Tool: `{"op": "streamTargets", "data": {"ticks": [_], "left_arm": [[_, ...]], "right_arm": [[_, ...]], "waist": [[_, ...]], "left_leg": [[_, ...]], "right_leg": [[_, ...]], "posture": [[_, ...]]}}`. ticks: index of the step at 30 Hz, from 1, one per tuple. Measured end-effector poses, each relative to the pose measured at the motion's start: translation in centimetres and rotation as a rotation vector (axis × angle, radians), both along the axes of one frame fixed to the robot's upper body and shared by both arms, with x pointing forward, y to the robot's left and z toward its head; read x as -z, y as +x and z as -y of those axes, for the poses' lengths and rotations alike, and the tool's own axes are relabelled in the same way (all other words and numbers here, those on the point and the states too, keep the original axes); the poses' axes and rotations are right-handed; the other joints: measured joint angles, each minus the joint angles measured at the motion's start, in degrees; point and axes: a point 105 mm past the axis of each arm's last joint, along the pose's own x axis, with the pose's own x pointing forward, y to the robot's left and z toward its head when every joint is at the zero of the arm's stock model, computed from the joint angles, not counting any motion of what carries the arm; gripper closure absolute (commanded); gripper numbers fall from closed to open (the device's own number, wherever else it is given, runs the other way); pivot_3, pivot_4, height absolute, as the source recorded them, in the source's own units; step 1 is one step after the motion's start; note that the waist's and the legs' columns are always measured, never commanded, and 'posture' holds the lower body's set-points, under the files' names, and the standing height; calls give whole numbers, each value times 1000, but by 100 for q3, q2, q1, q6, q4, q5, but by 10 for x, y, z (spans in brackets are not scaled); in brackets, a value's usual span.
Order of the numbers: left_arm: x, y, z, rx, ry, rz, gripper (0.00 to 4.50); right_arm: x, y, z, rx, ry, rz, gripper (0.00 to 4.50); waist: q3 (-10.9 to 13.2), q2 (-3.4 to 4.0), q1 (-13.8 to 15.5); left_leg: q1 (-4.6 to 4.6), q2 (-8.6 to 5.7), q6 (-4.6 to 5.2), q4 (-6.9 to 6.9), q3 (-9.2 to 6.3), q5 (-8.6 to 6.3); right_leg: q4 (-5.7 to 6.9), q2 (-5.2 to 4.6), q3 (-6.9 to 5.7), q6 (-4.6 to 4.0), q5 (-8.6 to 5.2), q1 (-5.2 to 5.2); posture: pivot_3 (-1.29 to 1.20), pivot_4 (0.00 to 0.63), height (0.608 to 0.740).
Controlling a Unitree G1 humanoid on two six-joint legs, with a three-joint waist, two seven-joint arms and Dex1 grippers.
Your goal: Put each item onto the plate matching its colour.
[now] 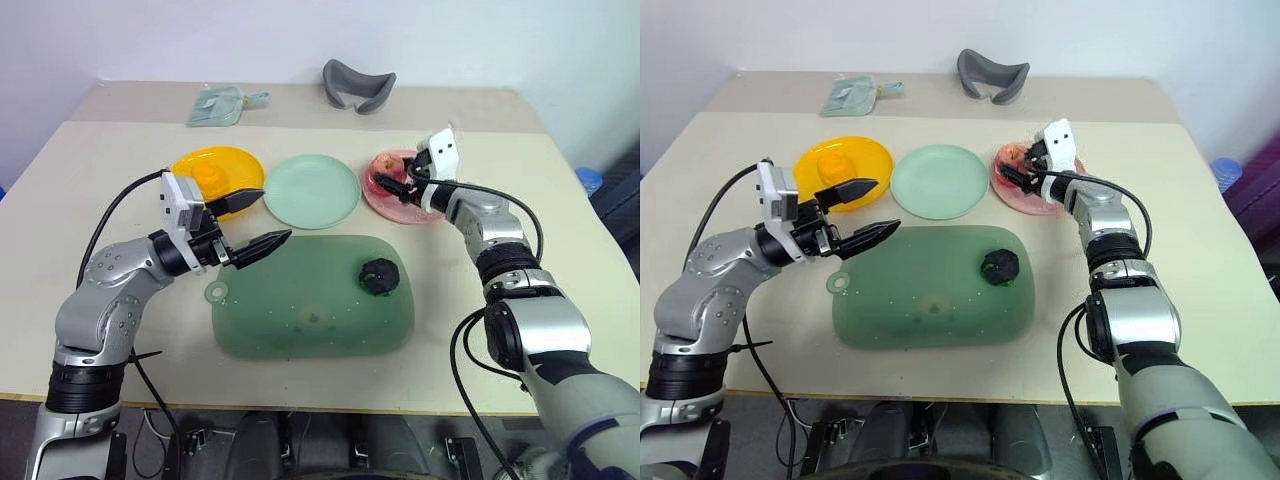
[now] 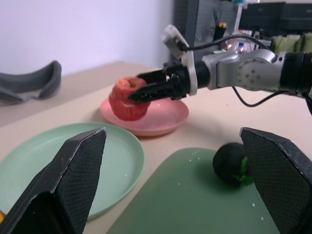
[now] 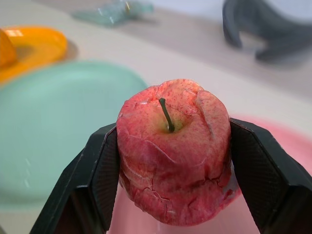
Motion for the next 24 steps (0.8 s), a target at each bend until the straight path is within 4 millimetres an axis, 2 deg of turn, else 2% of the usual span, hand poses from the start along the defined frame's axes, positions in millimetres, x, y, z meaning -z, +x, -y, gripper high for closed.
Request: {"op": "streamTargets", "data": {"ticks": [2,6,11,15,17,19,24], "left_arm": [[0,-1,0,6,2,0,0],[2,-1,1,15,5,-4,0],[3,-3,2,31,8,-7,0],[4,-5,3,48,12,-8,0],[5,-5,5,57,14,-13,0],[8,-5,8,73,18,-23,0],[11,-4,10,91,19,-39,0]], "right_arm": [[4,2,5,33,1,-9,1311],[0,5,9,64,-12,6,41],[-10,7,16,102,11,59,41],[-33,3,18,59,40,126,41],[-45,-5,18,2,61,167,41],[-44,-29,19,-100,69,172,41],[-1,-95,13,-290,80,16,41]], "waist": [[3,6,-20],[5,9,-33],[6,10,-19],[10,17,-21],[10,17,-11],[10,16,46],[10,18,141]], "left_leg": [[0,0,0,0,-1,0],[0,2,-1,0,-2,0],[0,1,-1,2,-2,0],[0,1,-1,2,-3,1],[0,2,-1,1,-7,0],[0,1,-1,0,-13,0],[0,0,0,8,-11,0]], "right_leg": [[1,0,0,0,0,0],[1,1,1,0,0,0],[1,0,2,0,0,1],[1,0,2,0,0,1],[1,0,2,1,0,2],[-3,0,2,2,-1,6],[0,0,5,3,0,4]], "posture": [[0,150,740],[0,150,740],[0,150,740],[0,150,740],[0,150,740],[0,150,740],[0,150,740]]}}
